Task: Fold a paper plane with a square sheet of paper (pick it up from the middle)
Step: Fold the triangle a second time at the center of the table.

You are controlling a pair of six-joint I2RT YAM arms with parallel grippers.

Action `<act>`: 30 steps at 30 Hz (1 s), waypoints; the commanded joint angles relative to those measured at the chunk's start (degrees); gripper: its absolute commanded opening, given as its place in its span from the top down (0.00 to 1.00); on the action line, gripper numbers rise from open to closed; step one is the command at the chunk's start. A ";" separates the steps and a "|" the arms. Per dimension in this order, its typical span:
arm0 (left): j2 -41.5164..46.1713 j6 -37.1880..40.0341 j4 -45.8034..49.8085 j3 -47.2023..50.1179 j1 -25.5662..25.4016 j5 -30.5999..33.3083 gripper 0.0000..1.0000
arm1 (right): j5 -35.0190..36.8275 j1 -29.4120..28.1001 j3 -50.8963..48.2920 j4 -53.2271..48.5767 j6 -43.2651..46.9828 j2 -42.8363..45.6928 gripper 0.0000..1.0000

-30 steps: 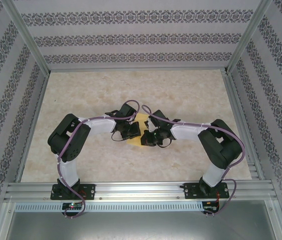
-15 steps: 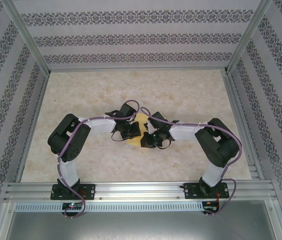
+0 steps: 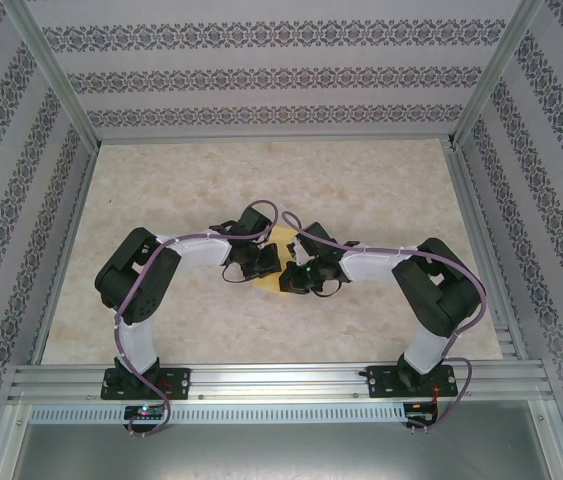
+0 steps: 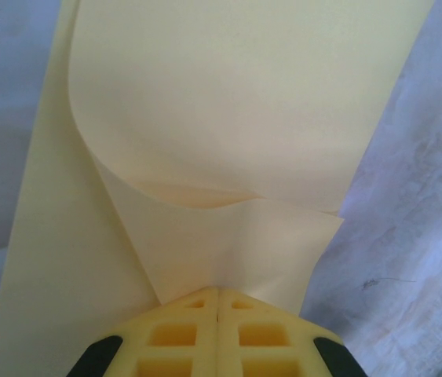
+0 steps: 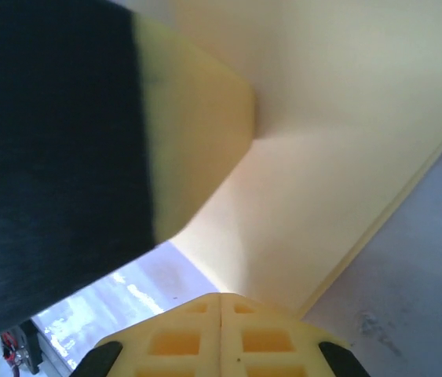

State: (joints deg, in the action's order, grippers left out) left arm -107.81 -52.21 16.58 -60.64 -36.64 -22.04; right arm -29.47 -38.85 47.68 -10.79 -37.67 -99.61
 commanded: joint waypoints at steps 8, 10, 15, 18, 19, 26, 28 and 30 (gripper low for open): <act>-2.05 -0.43 3.90 2.71 0.24 1.66 0.97 | -0.79 1.81 -1.64 1.02 -0.72 -0.40 0.94; -2.03 -0.49 3.73 2.80 0.26 1.48 0.97 | -1.30 2.02 -1.14 2.00 -1.26 1.59 0.94; -1.83 -0.53 3.63 2.81 0.17 1.28 0.97 | -1.01 2.19 -0.30 3.40 -1.70 0.64 0.94; -1.88 -0.44 3.48 2.80 0.25 1.11 0.97 | -1.24 1.99 -0.22 3.85 -1.96 -1.98 0.94; -1.87 -0.46 3.38 2.80 0.25 1.01 0.97 | -1.24 1.95 -0.37 3.88 -1.97 -2.52 0.94; -1.88 -0.31 3.51 2.66 0.26 0.99 0.97 | -0.05 1.66 -1.58 -0.29 -0.02 -3.32 0.94; -1.85 -0.10 3.71 2.32 0.25 1.04 0.97 | 0.34 1.75 -1.87 -2.05 1.10 -2.72 0.94; -1.86 0.26 3.98 2.06 0.24 1.21 0.97 | 0.55 1.70 -2.03 -3.82 2.25 -1.89 0.94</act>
State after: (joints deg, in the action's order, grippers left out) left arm -107.79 -52.18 16.10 -60.38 -36.45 -22.61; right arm -31.05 -36.97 47.13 -8.25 -38.06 -101.43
